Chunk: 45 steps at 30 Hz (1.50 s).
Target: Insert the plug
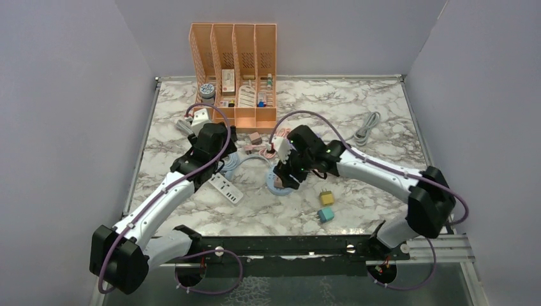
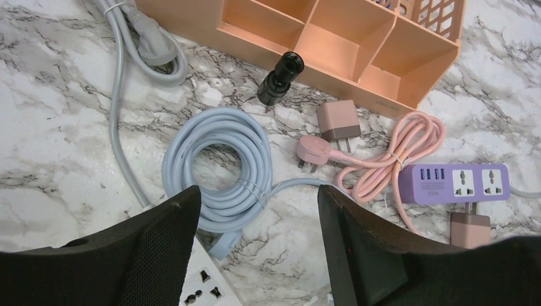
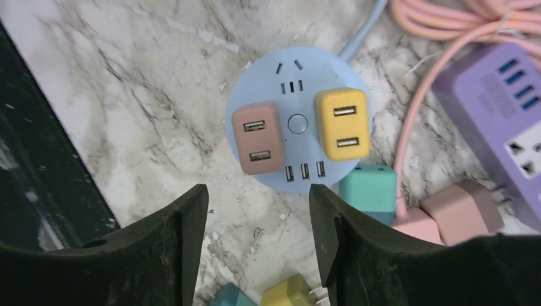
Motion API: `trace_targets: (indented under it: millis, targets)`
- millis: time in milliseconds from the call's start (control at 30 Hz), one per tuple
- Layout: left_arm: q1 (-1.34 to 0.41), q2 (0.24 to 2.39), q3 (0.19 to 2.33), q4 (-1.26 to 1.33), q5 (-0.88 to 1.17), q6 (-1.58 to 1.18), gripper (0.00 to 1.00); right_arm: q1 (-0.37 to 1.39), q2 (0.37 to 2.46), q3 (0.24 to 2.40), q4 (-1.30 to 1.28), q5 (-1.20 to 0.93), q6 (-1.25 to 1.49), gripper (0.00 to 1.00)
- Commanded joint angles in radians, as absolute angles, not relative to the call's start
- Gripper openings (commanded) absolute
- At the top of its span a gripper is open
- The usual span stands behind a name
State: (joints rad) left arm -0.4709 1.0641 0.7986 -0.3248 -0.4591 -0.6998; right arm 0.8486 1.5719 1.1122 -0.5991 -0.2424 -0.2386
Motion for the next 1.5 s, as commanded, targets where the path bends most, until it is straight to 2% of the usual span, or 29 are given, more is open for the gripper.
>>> trace_targets:
  millis: [0, 133, 233, 433, 567, 733, 800, 1000, 1200, 1467]
  targets:
    - [-0.463, 1.036, 0.836, -0.338, -0.386, -0.632, 0.71, 0.844, 1.410, 1.117, -0.543, -0.194, -0.053, 0.61]
    - [-0.463, 1.015, 0.829, -0.340, -0.292, -0.591, 0.76, 0.844, 1.304, 1.041, -0.515, -0.101, 0.172, 0.63]
    - [-0.463, 0.985, 0.810, -0.335, -0.197, -0.562, 0.81, 0.844, 1.254, 1.011, -0.614, 0.031, 0.433, 0.63]
    - [-0.462, 0.914, 0.766, -0.334, -0.044, -0.542, 0.82, 0.844, 1.115, 0.898, -0.867, 0.229, 0.791, 0.64]
    - [-0.462, 0.870, 0.746, -0.313, 0.055, -0.543, 0.82, 0.843, 1.001, 0.783, -0.953, 0.269, 0.963, 0.71]
    - [-0.462, 0.857, 0.733, -0.290, 0.186, -0.551, 0.82, 0.844, 0.978, 0.686, -0.952, 0.236, 1.025, 0.77]
    - [-0.462, 0.861, 0.733, -0.287, 0.222, -0.552, 0.86, 0.844, 0.994, 0.661, -0.923, 0.224, 1.019, 0.79]
    - [-0.463, 0.876, 0.735, -0.283, 0.248, -0.573, 0.88, 0.843, 1.096, 0.632, -0.807, 0.150, 0.921, 0.80]
    - [-0.463, 0.879, 0.706, -0.252, 0.288, -0.579, 0.88, 0.843, 1.155, 0.602, -0.718, 0.119, 0.903, 0.76]
    - [-0.462, 0.885, 0.666, -0.209, 0.335, -0.616, 0.88, 0.844, 1.193, 0.575, -0.671, 0.082, 0.937, 0.53]
